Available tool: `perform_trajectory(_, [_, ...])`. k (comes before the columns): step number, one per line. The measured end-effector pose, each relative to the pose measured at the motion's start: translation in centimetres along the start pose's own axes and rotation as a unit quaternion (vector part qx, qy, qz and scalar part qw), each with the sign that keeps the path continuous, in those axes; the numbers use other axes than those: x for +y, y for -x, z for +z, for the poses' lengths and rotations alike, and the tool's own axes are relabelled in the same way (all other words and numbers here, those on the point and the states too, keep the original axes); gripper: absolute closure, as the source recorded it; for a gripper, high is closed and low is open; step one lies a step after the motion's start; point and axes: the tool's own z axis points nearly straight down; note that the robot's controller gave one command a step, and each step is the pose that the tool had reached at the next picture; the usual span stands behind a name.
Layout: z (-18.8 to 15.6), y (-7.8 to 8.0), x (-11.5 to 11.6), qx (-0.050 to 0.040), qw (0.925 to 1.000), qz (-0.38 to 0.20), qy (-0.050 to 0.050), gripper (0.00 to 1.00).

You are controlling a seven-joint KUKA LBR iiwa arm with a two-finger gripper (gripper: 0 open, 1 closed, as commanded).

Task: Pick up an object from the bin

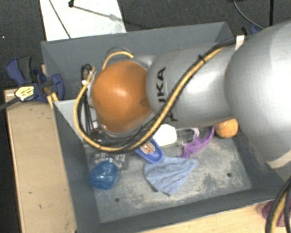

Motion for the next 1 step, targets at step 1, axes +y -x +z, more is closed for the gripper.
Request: perform_trajectory(1, [-1.00, -0.02, 0.04, 0.0006, 1.0000, 0.001, 0.001, 1.00])
